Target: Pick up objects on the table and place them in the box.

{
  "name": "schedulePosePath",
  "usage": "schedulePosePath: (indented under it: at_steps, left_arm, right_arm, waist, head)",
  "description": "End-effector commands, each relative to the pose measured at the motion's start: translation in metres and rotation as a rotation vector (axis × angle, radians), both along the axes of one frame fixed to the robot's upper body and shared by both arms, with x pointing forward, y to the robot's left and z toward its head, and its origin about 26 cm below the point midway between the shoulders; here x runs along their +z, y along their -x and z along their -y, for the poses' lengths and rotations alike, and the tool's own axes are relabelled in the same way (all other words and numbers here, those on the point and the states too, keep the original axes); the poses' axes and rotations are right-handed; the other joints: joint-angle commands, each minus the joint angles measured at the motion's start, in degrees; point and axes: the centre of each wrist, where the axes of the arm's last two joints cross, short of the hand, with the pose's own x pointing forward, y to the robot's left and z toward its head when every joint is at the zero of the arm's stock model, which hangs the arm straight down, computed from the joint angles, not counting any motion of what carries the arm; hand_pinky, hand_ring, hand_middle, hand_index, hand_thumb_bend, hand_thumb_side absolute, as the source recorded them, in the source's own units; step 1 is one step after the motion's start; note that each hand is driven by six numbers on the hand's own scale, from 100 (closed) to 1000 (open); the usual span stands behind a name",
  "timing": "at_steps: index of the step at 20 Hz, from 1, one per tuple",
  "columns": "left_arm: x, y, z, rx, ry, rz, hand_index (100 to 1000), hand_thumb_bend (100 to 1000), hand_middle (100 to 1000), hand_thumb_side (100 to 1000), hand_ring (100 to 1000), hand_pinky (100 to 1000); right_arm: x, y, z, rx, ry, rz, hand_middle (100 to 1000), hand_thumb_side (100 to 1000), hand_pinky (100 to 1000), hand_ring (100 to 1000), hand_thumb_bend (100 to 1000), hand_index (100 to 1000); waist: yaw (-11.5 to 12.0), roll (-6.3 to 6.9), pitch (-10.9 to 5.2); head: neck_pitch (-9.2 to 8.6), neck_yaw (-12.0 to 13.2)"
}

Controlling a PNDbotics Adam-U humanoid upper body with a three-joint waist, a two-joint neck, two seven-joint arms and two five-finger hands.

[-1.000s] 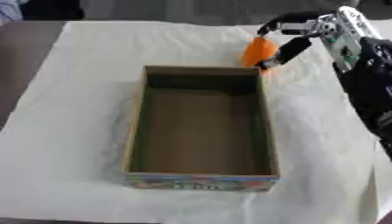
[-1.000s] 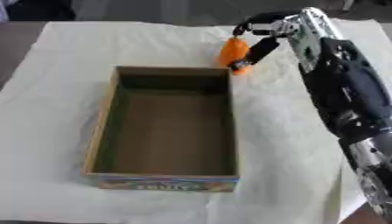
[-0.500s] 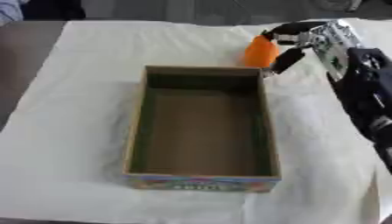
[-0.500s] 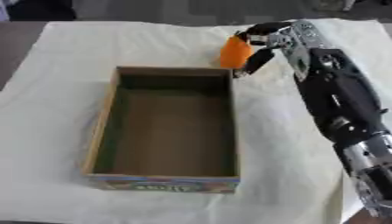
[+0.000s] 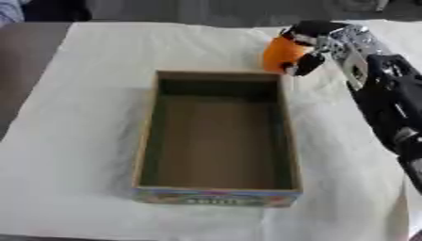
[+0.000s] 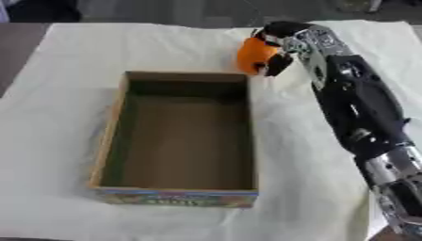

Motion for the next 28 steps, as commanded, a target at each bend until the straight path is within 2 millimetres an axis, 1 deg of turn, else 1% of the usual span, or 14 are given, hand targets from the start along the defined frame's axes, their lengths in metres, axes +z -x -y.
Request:
schedulePosePath:
  at_steps: [1, 3, 5, 9, 12, 13, 14, 16, 21, 25, 28]
  left_arm:
    - [0.008, 0.003, -0.002, 0.003, -0.017, 0.024, 711, 100, 659, 767, 542, 415]
    - [0.009, 0.003, -0.002, 0.003, -0.017, 0.024, 711, 100, 659, 764, 542, 415]
    - [0.009, 0.003, -0.002, 0.002, -0.018, 0.026, 711, 100, 659, 766, 541, 415]
    - [0.009, 0.003, -0.002, 0.003, -0.016, 0.025, 710, 100, 659, 768, 540, 413]
    - [0.009, 0.003, -0.002, 0.005, -0.015, 0.024, 711, 100, 660, 764, 540, 413]
    - [0.009, 0.003, -0.002, 0.005, -0.015, 0.025, 711, 100, 660, 764, 540, 413]
    - [0.009, 0.003, -0.002, 0.005, -0.016, 0.025, 711, 100, 660, 763, 540, 413]
    - [0.009, 0.003, -0.003, 0.006, -0.016, 0.025, 711, 100, 660, 762, 540, 413]
    - [0.010, 0.003, -0.003, 0.010, -0.016, 0.026, 710, 100, 660, 763, 540, 414]
    - [0.010, 0.003, -0.003, 0.011, -0.017, 0.026, 710, 100, 660, 763, 540, 413]
    - [0.010, 0.003, -0.003, 0.011, -0.018, 0.026, 710, 100, 660, 763, 540, 413]
  right_arm:
    - [0.025, 0.007, 0.007, 0.009, -0.049, 0.092, 547, 100, 763, 1000, 100, 699]
    - [0.031, 0.010, 0.007, 0.015, -0.083, 0.123, 536, 100, 757, 1000, 100, 685]
    - [0.033, 0.012, 0.007, 0.016, -0.113, 0.142, 548, 100, 760, 1000, 100, 683]
    - [0.039, 0.015, 0.005, 0.025, -0.170, 0.173, 548, 145, 754, 1000, 100, 661]
    - [0.048, 0.019, 0.002, 0.038, -0.202, 0.214, 571, 194, 753, 1000, 100, 646]
    - [0.051, 0.021, 0.001, 0.043, -0.210, 0.230, 571, 198, 752, 1000, 100, 640]
    - [0.055, 0.023, 0.000, 0.048, -0.217, 0.246, 574, 213, 749, 1000, 100, 622]
    - [0.066, 0.030, -0.003, 0.065, -0.234, 0.295, 562, 216, 745, 1000, 100, 605]
    - [0.088, 0.052, -0.009, 0.114, -0.246, 0.395, 564, 218, 742, 1000, 100, 588]
    - [0.101, 0.075, -0.015, 0.161, -0.240, 0.450, 562, 217, 741, 1000, 100, 582]
    - [0.105, 0.093, -0.020, 0.186, -0.227, 0.478, 562, 216, 740, 1000, 100, 580]
  waist:
    - [-0.1, 0.10, -1.05]
    - [-0.2, 0.09, -1.14]
    - [-0.3, 0.09, -1.24]
    - [-0.3, 0.16, -1.46]
    - [-0.4, 0.19, -1.64]
    - [-0.4, 0.19, -1.70]
    - [-0.4, 0.19, -1.75]
    - [-0.5, 0.20, -1.82]
    - [-0.6, 0.08, -1.90]
    - [-0.7, -0.08, -1.83]
    - [-0.8, -0.23, -1.79]
  head:
    - [-0.34, 0.1]
    - [-0.36, 0.2]
    - [-0.45, 0.2]
    - [-0.52, 0.2]
    - [-0.52, 0.2]
    - [-0.49, 0.2]
    - [-0.48, 0.2]
    - [-0.48, 0.3]
    - [-0.29, 0.3]
    - [-0.18, 0.4]
    - [-0.13, 0.4]
